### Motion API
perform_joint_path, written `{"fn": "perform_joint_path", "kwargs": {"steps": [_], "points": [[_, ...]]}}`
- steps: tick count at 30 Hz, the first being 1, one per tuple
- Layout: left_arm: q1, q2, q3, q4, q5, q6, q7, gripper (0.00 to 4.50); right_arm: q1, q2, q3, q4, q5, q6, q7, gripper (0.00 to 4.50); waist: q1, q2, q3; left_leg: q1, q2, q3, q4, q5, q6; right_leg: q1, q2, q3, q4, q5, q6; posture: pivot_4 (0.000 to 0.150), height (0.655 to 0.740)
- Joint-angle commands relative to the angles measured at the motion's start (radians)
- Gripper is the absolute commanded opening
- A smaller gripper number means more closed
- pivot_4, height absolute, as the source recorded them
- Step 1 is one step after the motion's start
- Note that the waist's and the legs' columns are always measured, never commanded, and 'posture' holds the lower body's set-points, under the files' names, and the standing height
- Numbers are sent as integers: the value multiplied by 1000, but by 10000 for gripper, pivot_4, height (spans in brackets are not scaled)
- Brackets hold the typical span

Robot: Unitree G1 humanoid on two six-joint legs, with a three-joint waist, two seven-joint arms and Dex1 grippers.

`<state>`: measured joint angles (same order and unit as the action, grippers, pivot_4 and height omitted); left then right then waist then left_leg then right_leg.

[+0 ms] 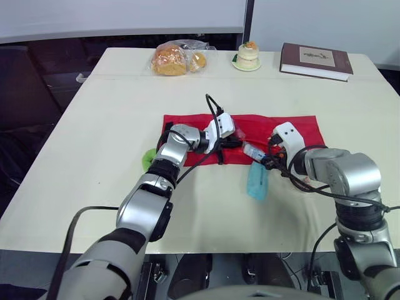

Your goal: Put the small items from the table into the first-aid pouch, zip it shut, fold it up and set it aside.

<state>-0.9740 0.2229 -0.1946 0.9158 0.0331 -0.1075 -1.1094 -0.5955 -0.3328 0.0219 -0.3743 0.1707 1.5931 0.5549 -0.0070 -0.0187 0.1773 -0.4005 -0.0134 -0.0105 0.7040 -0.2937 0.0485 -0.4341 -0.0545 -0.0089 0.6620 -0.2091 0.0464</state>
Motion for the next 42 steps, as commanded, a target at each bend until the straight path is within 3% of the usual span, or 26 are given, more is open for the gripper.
{"fn": "perform_joint_path", "kwargs": {"steps": [1, 6, 26, 35, 42], "points": [[-16, -3, 24, -48, -30, 9, 3, 0, -20, 76, -100, 28, 24, 21, -64, 102, -3, 0, 0, 0, 0, 0, 0, 0, 0, 0, 0, 0, 0, 0, 0, 1500, 7289], [2, 4, 21, -74, -31, 19, -4, 0, -65, 215, -245, 92, 30, 21, -161, 102, -5, 0, 0, 0, 0, 0, 0, 0, 0, 0, 0, 0, 1, 0, 0, 1500, 7289], [69, 0, -27, -174, -28, 28, -57, 0, -184, 503, -515, 182, 170, 21, -474, 102, -8, 1, 0, 0, 0, 1, -1, 0, 0, -1, 1, 1, 1, 0, 0, 1500, 7289], [56, 6, -11, -146, -27, 20, -23, 0, -87, 430, -462, 125, 394, 21, -556, 102, -8, 1, 0, 0, 0, 1, -2, 0, 0, -1, 1, 1, 0, 0, 0, 1500, 7289], [60, 1, -14, -137, -29, 10, -29, 0, -66, 443, -487, 130, 543, 21, -703, 102, -8, 1, 0, 1, 0, 1, -2, 0, 0, -1, 1, 1, 0, 0, 0, 1500, 7289]]}}
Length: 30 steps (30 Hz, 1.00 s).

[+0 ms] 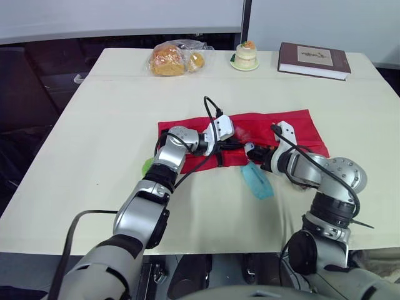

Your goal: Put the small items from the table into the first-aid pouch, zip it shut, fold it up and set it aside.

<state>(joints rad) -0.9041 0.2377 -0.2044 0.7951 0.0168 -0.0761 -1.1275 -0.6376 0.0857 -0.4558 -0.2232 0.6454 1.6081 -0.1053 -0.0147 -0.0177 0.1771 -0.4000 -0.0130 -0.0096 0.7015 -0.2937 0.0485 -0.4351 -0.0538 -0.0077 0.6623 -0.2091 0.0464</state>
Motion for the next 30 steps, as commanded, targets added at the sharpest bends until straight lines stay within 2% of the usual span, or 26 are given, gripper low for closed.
{"fn": "perform_joint_path", "kwargs": {"steps": [1, 7, 11, 18, 22, 30], "points": [[-9, -14, -5, -17, -12, -23, -12, 0, -35, 35, -25, -13, 70, 6, -65, 102, 0, 0, 0, 0, 0, 0, 0, 0, 0, 0, 0, 0, 0, 0, 0, 1500, 7289], [-13, -11, -1, -7, -10, -26, -6, 0, -50, 57, -69, 5, 142, 6, -151, 102, 0, 0, 0, 0, 0, 0, 0, 0, 0, 0, 0, 0, 0, 0, 0, 1500, 7289], [-11, -4, 2, -6, -10, -27, -4, 0, -5, 2, 8, -24, 218, 6, -162, 102, 0, 0, 0, 0, 0, 0, 0, 0, 0, 0, 0, 0, -1, 0, 0, 1500, 7289], [-33, 3, 11, 27, -9, -39, 10, 0, 99, -83, 23, -86, 392, 6, -245, 102, 0, 0, 0, 0, 0, 0, 0, 0, 0, 0, 0, 0, -1, 0, 0, 1500, 7289], [-34, 0, 9, 34, -9, -46, 9, 0, 126, -71, -32, -95, 481, 6, -344, 102, 0, 0, 0, 0, 1, 0, 0, 0, 0, 0, 0, 0, -1, 0, 0, 1500, 7289], [-36, -2, 3, 34, -9, -52, -5, 0, 51, 0, -180, -12, 532, 6, -533, 102, 1, 0, 0, -1, 1, 1, 0, 0, 0, 0, 0, 0, -1, 0, 0, 1500, 7289]]}}
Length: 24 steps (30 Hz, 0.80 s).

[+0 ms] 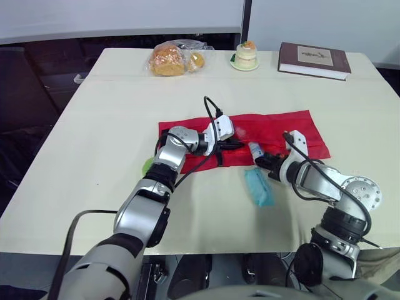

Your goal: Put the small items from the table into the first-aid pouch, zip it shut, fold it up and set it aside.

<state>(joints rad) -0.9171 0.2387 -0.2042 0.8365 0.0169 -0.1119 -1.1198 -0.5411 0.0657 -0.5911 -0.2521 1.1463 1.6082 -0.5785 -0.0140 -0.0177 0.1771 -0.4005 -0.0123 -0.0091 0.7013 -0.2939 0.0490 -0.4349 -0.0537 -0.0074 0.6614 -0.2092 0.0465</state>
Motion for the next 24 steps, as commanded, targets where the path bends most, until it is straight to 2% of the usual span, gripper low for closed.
{"fn": "perform_joint_path", "kwargs": {"steps": [1, 7, 16, 24], "points": [[-22, -3, 2, -10, -10, -18, -17, 0, -62, 29, -48, 32, 21, 6, -71, 102, 0, 0, 0, 0, 0, 0, 0, 0, 0, 0, 0, 0, 0, 0, 0, 1500, 7289], [-11, -9, -5, -32, -16, -19, -49, 0, -142, 50, -29, 93, -38, 6, -70, 102, -2, 0, 0, 0, 0, 0, 0, 0, 0, 0, 1, 0, 0, 0, 0, 1500, 7289], [-17, -5, -4, -24, -7, -29, -49, 0, -138, -125, 295, 50, -165, 6, 190, 102, -4, 0, 0, 0, 1, 1, 0, 0, 0, 0, 1, 0, -1, 0, 0, 1500, 7289], [-25, -6, -1, -15, -8, -31, -42, 0, -120, -125, 388, 22, -248, -4, 322, 102, -3, 0, 0, 0, 1, 1, 0, 0, 0, 0, 1, 0, -1, 0, 0, 1500, 7289]]}}
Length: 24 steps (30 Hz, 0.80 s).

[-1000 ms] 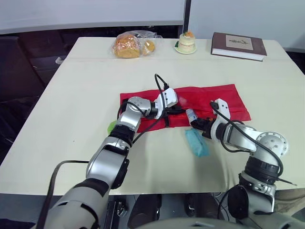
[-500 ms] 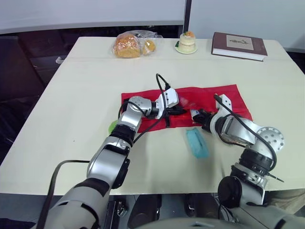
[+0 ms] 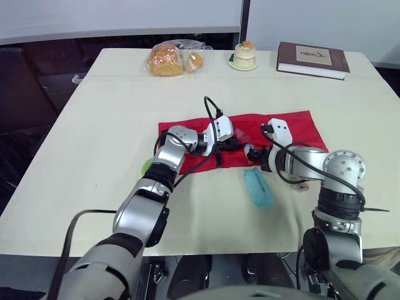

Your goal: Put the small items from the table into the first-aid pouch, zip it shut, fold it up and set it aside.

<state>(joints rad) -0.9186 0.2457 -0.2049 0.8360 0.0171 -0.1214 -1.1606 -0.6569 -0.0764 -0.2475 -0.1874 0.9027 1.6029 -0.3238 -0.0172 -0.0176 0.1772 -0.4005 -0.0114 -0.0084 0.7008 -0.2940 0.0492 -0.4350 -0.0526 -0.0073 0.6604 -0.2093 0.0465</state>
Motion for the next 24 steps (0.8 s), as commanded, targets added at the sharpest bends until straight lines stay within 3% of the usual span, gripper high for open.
{"fn": "perform_joint_path", "kwargs": {"steps": [1, 10, 17, 24], "points": [[-23, -13, 0, -14, -8, -21, -1, 0, -3, 19, 47, -46, -15, 2, 78, 102, 0, 0, 0, 0, 0, 0, 0, 0, 0, 0, 0, 0, 0, 0, 0, 1500, 7289], [-20, -7, 0, -22, -10, -21, -5, 0, 15, 27, 67, -83, -112, 8, 160, 102, 0, 0, 0, 0, 0, 0, 0, 0, 0, 0, 0, 0, 0, 0, 0, 1500, 7289], [-3, 0, -14, -40, -10, -31, -42, 0, -43, 131, -57, -4, -231, -85, 120, 102, -1, 0, 0, 0, 0, 0, 0, 0, 0, 0, 0, 0, 1, 0, 0, 1500, 7289], [4, -7, -25, -48, -9, -42, -66, 0, -84, 177, -55, 48, -297, -140, 140, 102, -2, 0, 0, 0, 0, 0, 0, 0, 0, 0, 0, 0, 0, 0, 0, 1500, 7289]]}}
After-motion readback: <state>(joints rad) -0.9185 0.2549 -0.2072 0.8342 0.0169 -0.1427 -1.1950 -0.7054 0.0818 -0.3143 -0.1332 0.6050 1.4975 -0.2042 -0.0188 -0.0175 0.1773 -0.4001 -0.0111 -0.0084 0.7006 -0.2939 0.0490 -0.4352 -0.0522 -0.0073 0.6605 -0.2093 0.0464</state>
